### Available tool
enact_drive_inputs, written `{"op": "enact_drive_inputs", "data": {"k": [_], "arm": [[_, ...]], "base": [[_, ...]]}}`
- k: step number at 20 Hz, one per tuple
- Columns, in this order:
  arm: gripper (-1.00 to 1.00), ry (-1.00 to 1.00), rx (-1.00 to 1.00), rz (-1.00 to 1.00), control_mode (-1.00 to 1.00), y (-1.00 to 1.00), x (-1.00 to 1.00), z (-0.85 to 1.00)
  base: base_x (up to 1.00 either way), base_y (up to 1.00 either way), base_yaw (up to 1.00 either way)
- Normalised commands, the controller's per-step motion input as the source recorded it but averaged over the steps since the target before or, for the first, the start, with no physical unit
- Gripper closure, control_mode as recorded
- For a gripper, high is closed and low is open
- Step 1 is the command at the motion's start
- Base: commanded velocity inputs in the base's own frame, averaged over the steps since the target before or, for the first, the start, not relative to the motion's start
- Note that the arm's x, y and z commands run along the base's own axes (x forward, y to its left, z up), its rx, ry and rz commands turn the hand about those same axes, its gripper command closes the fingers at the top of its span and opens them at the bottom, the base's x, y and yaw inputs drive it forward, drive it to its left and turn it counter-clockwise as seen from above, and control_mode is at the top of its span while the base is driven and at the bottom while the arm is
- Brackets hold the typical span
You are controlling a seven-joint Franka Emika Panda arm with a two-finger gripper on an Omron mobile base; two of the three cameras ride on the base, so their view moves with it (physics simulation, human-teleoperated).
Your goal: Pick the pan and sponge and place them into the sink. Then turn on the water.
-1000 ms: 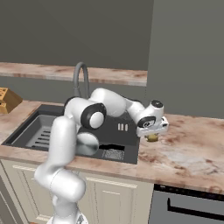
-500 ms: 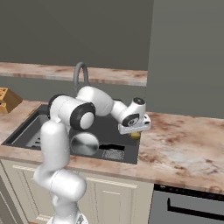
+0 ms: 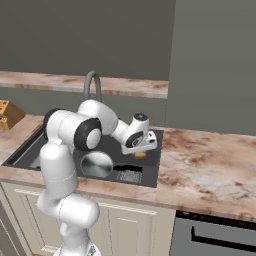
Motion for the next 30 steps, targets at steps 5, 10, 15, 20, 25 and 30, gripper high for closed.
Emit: {"op": "enact_drive_inputs", "data": {"k": [5,10,15,20,25,30], "arm": [[1.0,0.0,0.0,0.0,-1.0,0.21,0.01,-0.29],[1.0,-0.01,-0.02,0.0,-1.0,0.18,0.0,-0.47],[1.0,-0.02,0.0,0.0,-1.0,0.05,0.0,-0.3],[1.0,-0.03,0.0,0.0,-1.0,0.0,0.12,-0.17],[1.0,-0.03,0.0,0.0,-1.0,0.0,0.19,-0.21],[1.0,-0.02,0.0,0.0,-1.0,0.0,0.27,-0.26]], "base": [[0.0,0.0,0.0],[0.0,0.0,0.0],[0.0,0.0,0.0],[0.0,0.0,0.0],[0.0,0.0,0.0],[0.0,0.0,0.0]]}}
